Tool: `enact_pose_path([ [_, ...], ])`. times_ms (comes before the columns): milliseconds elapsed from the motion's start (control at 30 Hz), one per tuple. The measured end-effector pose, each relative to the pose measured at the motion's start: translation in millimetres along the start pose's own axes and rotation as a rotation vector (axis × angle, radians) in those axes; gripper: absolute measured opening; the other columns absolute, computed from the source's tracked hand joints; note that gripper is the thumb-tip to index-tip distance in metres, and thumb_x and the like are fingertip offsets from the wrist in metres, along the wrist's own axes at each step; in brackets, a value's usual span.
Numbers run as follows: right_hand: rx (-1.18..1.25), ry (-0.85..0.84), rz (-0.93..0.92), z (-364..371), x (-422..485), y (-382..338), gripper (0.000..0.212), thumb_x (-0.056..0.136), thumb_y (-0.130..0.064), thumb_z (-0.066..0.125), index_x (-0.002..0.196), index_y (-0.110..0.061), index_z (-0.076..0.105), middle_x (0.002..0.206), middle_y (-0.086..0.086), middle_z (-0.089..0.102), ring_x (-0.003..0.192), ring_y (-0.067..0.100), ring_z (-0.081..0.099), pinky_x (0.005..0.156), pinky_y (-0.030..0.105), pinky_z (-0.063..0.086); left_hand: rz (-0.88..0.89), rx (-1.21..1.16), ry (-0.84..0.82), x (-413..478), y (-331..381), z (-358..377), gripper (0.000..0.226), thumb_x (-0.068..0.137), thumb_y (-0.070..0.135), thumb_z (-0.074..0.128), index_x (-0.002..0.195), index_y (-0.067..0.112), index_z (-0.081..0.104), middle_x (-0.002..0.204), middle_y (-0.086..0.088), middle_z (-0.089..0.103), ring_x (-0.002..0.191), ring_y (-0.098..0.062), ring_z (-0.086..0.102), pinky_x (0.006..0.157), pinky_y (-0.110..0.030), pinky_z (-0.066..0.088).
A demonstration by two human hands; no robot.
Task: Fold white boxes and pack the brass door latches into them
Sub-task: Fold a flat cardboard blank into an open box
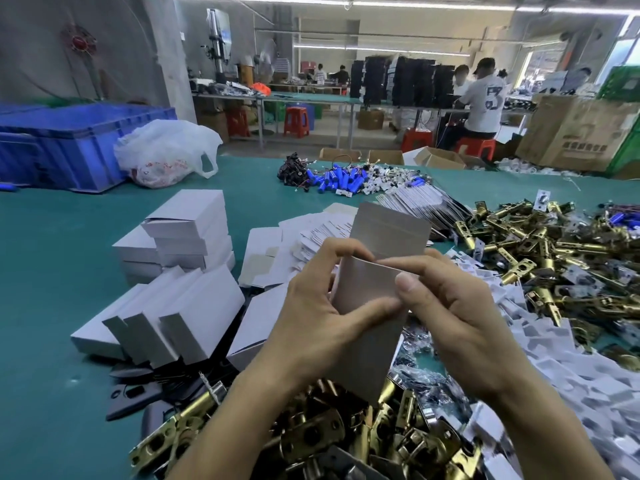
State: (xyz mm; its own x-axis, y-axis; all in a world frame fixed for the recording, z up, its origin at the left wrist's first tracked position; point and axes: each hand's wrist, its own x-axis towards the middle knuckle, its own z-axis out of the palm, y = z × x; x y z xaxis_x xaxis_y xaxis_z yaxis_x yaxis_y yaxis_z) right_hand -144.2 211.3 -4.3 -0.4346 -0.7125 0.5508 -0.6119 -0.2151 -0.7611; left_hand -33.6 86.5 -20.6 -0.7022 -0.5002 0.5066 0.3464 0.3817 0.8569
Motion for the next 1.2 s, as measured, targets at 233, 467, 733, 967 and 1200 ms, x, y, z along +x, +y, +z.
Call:
enact_pose_path([
  [233, -0.039, 0.062, -0.103, -1.4, 1.8, -2.6, 0.026, 0.096, -0.024, 0.05, 0.116, -0.029, 0.066, 0.106, -0.017, 0.066, 0.105, -0.001, 0.06, 0.087, 0.012, 0.044, 0.052, -0.115, 0.017, 3.3, 6.7, -3.8, 0.023, 0.084, 0.017, 0.076, 0.101, 0.029, 0.067, 0.094, 0.005, 0.075, 0.082, -0.014, 0.073, 0.067, -0.033, 0.062],
  [467, 0.29, 0.145, -0.149, 0.6, 0.2, -1.3, 0.047, 0.084, -0.01, 0.069, 0.112, -0.043, 0.051, 0.109, 0.0, 0.067, 0.085, 0.032, 0.069, 0.067, 0.04, 0.06, 0.09, -0.06, 0.041, 3.7, 4.9, -7.3, 0.018, 0.085, 0.02, 0.075, 0.094, 0.035, 0.071, 0.095, 0.011, 0.074, 0.089, -0.007, 0.071, 0.074, -0.023, 0.057],
  [733, 0.314, 0.126, -0.037, -9.6, -1.0, -7.0, 0.036, 0.084, -0.039, 0.073, 0.117, -0.045, 0.063, 0.096, -0.001, 0.071, 0.079, 0.019, 0.068, 0.065, 0.05, 0.057, 0.112, -0.086, -0.008, 3.3, 6.2, -7.3, 0.025, 0.089, 0.023, 0.07, 0.107, 0.037, 0.061, 0.098, 0.008, 0.074, 0.088, -0.008, 0.072, 0.073, -0.019, 0.053],
  [967, 0.319, 0.131, -0.152, -8.8, -0.2, -9.3, 0.013, 0.084, -0.026, 0.073, 0.095, -0.032, 0.074, 0.107, 0.0, 0.074, 0.098, 0.016, 0.072, 0.083, 0.034, 0.058, 0.118, -0.166, -0.023, 3.1, 5.6, -4.8, 0.023, 0.086, 0.023, 0.071, 0.102, 0.036, 0.061, 0.107, 0.006, 0.075, 0.101, -0.017, 0.073, 0.086, -0.026, 0.056],
  [1200, 0.256, 0.077, -0.045, -13.2, -3.7, -17.2, 0.027, 0.076, -0.048, 0.077, 0.087, -0.024, 0.074, 0.11, -0.005, 0.074, 0.091, 0.023, 0.072, 0.067, 0.025, 0.057, 0.073, -0.177, -0.057, 3.3, 7.5, -3.7, 0.027, 0.088, 0.026, 0.073, 0.104, 0.04, 0.056, 0.112, -0.006, 0.076, 0.105, -0.026, 0.073, 0.087, -0.034, 0.059],
])
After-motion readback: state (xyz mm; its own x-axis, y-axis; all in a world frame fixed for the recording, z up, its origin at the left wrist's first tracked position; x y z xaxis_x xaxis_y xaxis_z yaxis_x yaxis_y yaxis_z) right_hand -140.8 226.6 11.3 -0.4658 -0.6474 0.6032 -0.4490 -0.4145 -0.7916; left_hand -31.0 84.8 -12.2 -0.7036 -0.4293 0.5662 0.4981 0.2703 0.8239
